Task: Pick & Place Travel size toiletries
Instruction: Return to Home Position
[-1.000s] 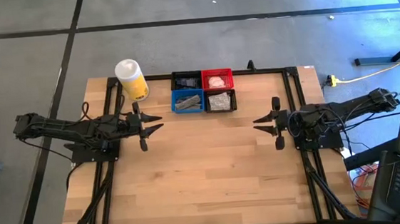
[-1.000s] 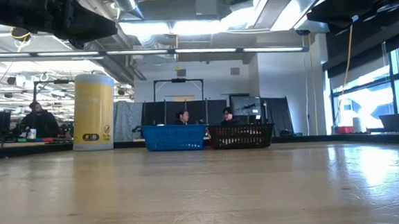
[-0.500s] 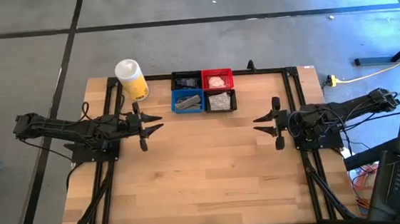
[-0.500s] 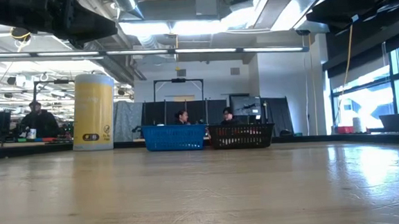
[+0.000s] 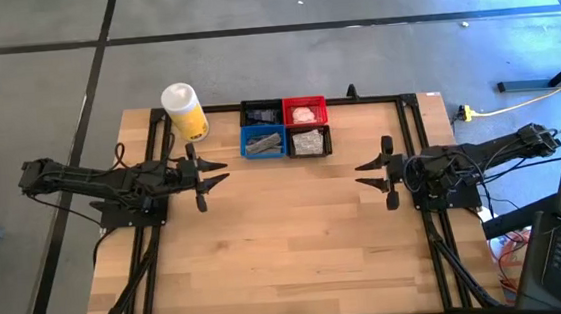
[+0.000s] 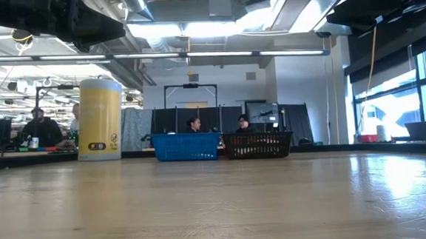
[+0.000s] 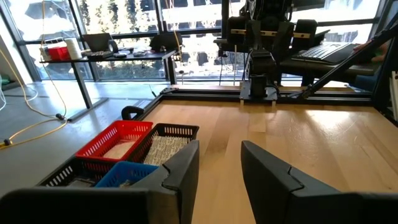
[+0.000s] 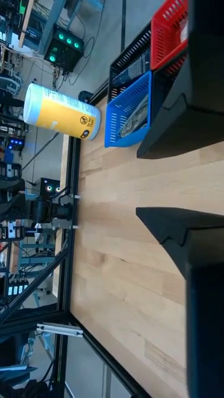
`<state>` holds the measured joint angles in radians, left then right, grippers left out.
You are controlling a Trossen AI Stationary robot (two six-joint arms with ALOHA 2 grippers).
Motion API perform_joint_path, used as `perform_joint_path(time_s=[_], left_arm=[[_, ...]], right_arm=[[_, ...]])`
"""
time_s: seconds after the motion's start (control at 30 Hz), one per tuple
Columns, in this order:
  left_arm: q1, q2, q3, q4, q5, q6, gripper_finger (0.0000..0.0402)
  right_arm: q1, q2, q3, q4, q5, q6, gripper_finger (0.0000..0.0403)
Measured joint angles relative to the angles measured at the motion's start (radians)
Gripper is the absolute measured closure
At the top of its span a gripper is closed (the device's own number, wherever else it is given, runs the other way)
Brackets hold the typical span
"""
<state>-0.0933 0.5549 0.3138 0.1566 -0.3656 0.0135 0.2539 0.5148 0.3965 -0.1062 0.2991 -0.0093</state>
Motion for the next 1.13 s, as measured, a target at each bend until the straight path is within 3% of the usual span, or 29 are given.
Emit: perform_joint_path(time_s=[1.13], left_arm=[[0.0,0.0,0.0,0.0,0.0,0.0,0.0288]], right_arm=[[0.0,0.0,0.0,0.0,0.0,0.0,0.0312]])
